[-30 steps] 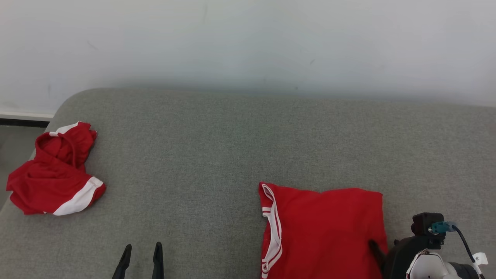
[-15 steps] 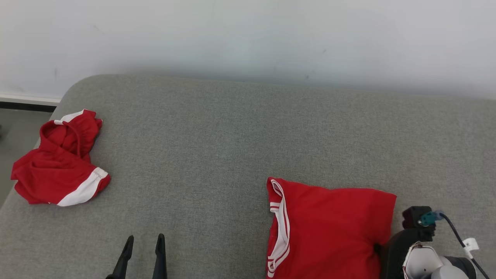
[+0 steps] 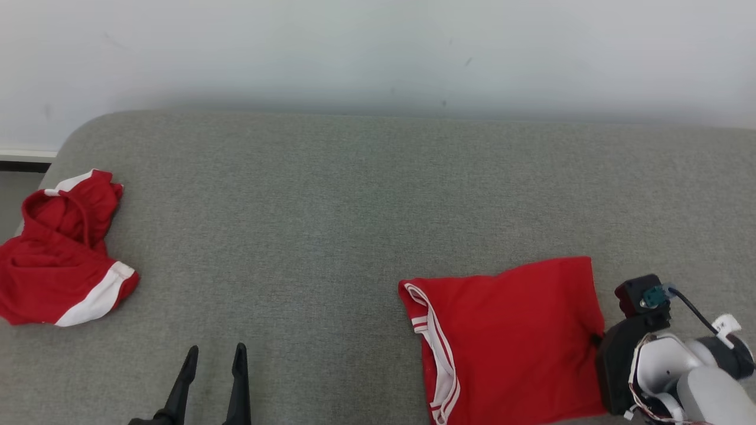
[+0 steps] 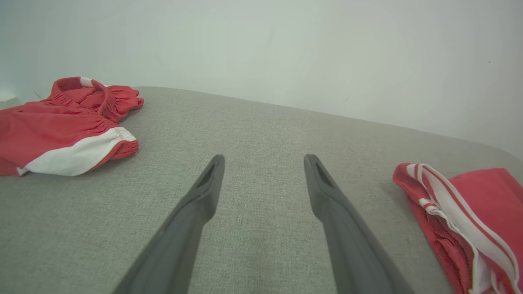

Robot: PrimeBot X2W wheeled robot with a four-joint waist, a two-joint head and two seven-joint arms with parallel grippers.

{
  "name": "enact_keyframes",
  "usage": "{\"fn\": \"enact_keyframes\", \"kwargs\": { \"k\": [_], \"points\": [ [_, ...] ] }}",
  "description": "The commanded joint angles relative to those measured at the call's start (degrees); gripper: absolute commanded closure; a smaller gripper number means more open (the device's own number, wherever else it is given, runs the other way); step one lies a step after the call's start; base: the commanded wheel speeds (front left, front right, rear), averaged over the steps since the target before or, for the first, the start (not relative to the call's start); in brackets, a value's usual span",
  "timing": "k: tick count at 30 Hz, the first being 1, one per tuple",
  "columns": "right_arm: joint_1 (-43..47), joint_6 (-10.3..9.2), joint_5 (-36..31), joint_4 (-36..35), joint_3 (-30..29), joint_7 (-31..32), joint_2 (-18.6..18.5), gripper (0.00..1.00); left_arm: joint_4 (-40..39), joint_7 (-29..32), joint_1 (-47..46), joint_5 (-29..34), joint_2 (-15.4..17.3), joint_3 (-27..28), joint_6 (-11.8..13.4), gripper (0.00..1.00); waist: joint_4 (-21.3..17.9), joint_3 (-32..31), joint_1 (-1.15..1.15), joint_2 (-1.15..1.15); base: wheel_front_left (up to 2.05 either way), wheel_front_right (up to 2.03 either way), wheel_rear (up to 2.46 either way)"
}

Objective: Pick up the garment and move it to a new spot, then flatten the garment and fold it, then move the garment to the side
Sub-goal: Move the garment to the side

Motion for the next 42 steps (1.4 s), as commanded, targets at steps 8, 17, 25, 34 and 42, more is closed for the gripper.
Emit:
{"fn": "enact_keyframes", "kwargs": {
  "k": [8,17,25,34,42],
  "points": [
    [-9.15,-0.18,1.1,-2.7,6.97,-0.66,-7.94,1.0,-2.97,-0.17,-2.88,1.42,-0.04,1.24,-0.38,0.0,-7.11,4.3,-0.01,-0.01,0.0,0.0,0.0],
    [-17.54,-0.18,1.88,1.95,5.9,-4.25,-11.09,1.0,-4.43,-0.17,-7.52,4.34,0.0,0.62,-1.05,0.0,-14.21,9.42,-0.01,-0.01,0.0,0.0,0.0],
    [-22.83,-0.18,-0.89,7.49,0.86,-8.83,-11.1,1.0,-5.71,-0.17,-10.49,6.2,1.31,-0.55,-1.38,0.0,-18.98,13.35,-0.01,-0.01,0.0,0.0,0.0],
    [-26.33,-0.18,-4.28,12.1,-6.41,-13.19,-12.98,1.0,-8.45,-0.17,-14.13,6.55,3.89,-3.75,-1.44,0.0,-21.22,18.69,-0.01,-0.01,0.0,0.0,0.0],
    [-27.76,-0.18,-7.89,11.95,-9.0,-18.17,-12.84,1.0,-10.94,-0.17,-16.02,6.65,6.78,-5.34,-1.38,0.0,-23.75,21.69,-0.01,-0.01,0.0,0.0,0.0]
  ]
}}
